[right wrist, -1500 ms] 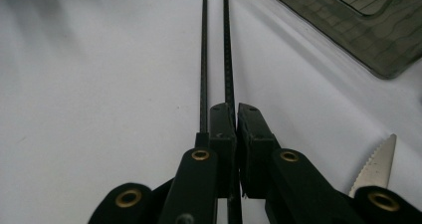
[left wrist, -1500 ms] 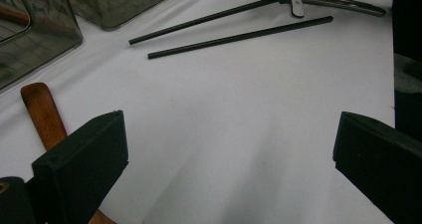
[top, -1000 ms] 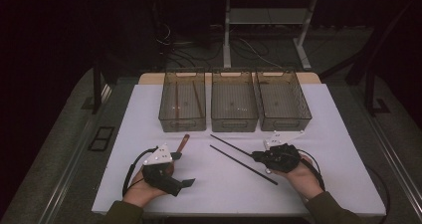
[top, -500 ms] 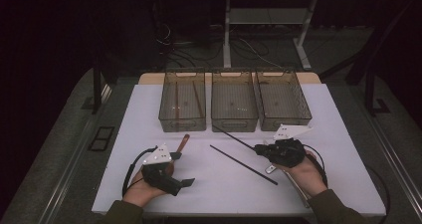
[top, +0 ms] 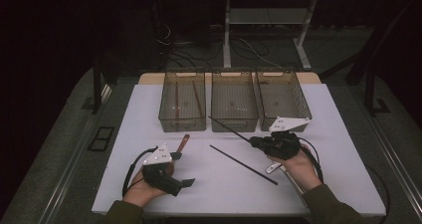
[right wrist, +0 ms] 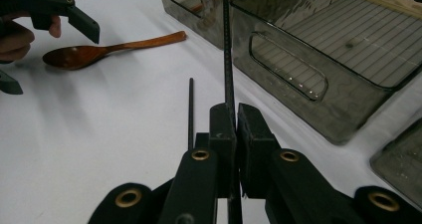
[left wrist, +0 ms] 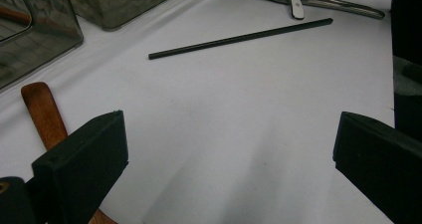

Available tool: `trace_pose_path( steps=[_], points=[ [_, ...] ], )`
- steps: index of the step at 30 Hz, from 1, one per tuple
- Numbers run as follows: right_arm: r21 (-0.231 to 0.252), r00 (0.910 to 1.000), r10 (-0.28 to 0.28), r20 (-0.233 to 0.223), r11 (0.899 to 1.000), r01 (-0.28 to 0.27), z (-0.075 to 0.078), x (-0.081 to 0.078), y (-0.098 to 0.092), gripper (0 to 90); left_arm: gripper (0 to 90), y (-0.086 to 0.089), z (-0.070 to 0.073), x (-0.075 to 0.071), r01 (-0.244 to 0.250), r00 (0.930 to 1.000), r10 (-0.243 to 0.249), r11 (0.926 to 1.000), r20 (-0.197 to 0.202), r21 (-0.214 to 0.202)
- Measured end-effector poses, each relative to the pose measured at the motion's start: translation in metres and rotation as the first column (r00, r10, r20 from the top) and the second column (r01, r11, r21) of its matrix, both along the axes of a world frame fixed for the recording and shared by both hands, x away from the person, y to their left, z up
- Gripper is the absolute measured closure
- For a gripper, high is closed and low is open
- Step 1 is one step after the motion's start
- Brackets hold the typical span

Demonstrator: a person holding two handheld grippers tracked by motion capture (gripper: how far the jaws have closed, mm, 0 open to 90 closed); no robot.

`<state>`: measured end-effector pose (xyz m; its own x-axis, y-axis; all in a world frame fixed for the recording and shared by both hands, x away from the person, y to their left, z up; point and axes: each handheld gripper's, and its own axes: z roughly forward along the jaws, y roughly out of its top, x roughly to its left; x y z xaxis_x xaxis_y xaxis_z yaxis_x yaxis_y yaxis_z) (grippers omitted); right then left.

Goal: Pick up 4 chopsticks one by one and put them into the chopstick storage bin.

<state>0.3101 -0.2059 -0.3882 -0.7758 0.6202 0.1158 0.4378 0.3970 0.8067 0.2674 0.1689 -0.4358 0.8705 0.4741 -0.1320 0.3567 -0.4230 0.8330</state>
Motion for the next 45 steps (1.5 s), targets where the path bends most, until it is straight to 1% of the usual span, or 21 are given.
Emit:
trace_pose_path(
  steps=[4,7,15,18,22,23,26,33,40,41,43,45],
  points=[
    [-0.002,1.0,0.0,0.001,1.0,0.0,0.001,0.005,0.004,85.9,0.4,0.0,0.0,0.001,0.002,1.0,-0.002,1.0,0.0,-0.001],
    [-0.003,1.0,-0.005,0.004,1.0,0.005,0.003,0.008,0.007,85.9,0.4,0.001,0.0,0.001,-0.004,1.0,0.004,0.9999,-0.003,-0.012],
    [0.006,0.9997,-0.019,0.014,1.0,0.019,0.009,0.016,0.015,85.9,0.5,0.0,0.001,0.0,-0.002,1.0,0.002,0.9999,-0.001,-0.011],
    [0.001,0.9996,-0.018,0.024,1.0,0.018,0.011,0.019,0.02,85.9,0.4,0.0,0.0,0.0,-0.003,1.0,0.003,0.9999,-0.004,-0.013],
    [-0.005,0.9993,-0.027,0.026,1.0,0.027,0.012,0.025,0.028,85.9,0.4,0.0,0.0,0.0,-0.004,1.0,0.004,0.9999,-0.006,-0.014],
    [0.002,0.9992,-0.03,0.025,1.0,0.03,0.012,0.026,0.029,85.9,0.4,-0.001,0.0,0.0,-0.01,0.9999,0.009,0.9998,-0.009,-0.019],
    [0.014,0.999,-0.041,0.019,0.999,0.041,0.011,0.032,0.036,85.9,0.5,-0.001,0.0,0.0,-0.009,0.9999,0.009,0.9998,-0.01,-0.019],
    [0.008,0.998,-0.062,0.008,0.998,0.062,0.014,0.048,0.051,85.9,0.5,-0.001,0.0,0.0,-0.004,0.9999,0.003,0.9997,-0.01,-0.023],
    [-0.008,0.9974,-0.073,0.0,0.997,0.073,0.02,0.064,0.068,85.9,0.5,-0.003,0.0,-0.001,-0.004,0.9999,0.003,0.9996,-0.011,-0.027],
    [-0.012,0.9971,-0.077,-0.001,0.997,0.077,0.021,0.066,0.071,85.9,0.5,-0.002,0.0,-0.001,-0.001,1.0,0.001,0.9997,-0.009,-0.023],
    [-0.011,0.9967,-0.08,-0.007,0.997,0.08,0.023,0.069,0.075,85.9,0.5,-0.003,0.0,-0.001,-0.005,0.9999,0.005,0.9994,-0.013,-0.033],
    [-0.02,0.996,-0.089,-0.008,0.996,0.089,0.024,0.074,0.08,85.9,0.5,-0.002,0.0,-0.001,0.0,0.9999,0.0,0.9997,-0.012,-0.026]
  ],
)
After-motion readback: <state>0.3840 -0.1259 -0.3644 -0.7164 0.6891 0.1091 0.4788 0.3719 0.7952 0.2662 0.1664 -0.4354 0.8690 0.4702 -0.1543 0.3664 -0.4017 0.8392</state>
